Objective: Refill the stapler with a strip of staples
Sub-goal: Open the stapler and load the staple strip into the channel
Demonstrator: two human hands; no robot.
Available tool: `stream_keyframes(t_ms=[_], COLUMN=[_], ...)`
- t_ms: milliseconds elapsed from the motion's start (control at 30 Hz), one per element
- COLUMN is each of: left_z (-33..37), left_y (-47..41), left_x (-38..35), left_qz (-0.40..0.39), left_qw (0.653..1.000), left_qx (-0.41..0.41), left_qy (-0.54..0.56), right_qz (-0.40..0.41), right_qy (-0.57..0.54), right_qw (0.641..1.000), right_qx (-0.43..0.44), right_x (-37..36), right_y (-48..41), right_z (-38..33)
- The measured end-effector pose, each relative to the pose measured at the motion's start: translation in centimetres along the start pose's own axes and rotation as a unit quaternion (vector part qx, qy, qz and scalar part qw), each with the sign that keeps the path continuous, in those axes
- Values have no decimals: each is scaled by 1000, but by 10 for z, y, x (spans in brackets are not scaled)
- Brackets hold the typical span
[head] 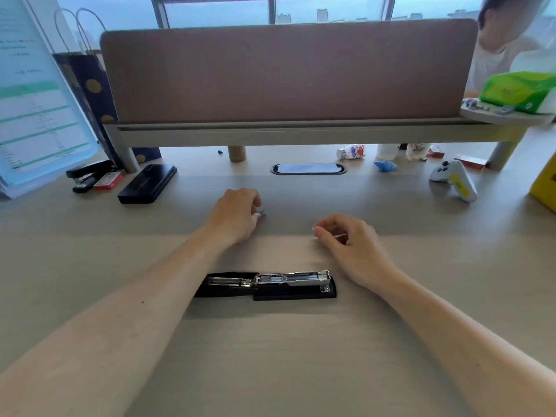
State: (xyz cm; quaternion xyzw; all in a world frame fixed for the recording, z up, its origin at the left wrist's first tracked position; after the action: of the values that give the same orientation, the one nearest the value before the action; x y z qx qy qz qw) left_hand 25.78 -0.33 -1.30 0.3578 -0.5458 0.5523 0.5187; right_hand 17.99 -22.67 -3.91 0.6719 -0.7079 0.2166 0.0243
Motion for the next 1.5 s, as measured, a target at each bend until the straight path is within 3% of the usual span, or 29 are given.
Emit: stream_keyframes(t_ms=[267, 367, 567, 733, 1033, 1200, 1500], left_z=[35, 48, 66, 69, 60, 28, 30], left_y=[68, 112, 145, 153, 148, 129, 126], left_x=[50, 62, 72, 71, 71, 45, 37], left_qz=[53, 65, 123, 158, 186, 63, -6], left_qw=[985, 973, 960, 949, 954, 930, 897], left_qx=[-76, -112, -203, -220, -169, -4, 0], left_qy=[144, 189, 152, 159, 162, 361, 441], right_qz=[51, 21, -34, -74, -93, -88, -79], right_qy=[-76, -76, -66, -75, -126, -120, -107], right_qw=[996, 997, 996, 988, 978, 982, 991], right_qx=[10, 12, -42, -112, -136, -113, -4], right_x=[14, 10, -6, -21, -31, -27, -25], right_y=[18, 35, 50, 48, 42, 37, 39], right_z=[-16, -38, -62, -62, -52, -53, -69])
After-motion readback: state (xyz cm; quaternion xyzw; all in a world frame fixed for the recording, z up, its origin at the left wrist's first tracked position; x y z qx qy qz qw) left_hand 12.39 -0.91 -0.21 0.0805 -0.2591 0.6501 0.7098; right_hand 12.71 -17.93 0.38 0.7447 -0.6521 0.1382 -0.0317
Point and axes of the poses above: each hand's wrist, its own y-axis away from the middle knuckle, its own x-axis out of the back of the hand, z = x × y, the point moved 10 cm from there along -y, towards the middle knuckle, and after that the axes turned 14 degrees about -y, right-handed, at the moved point
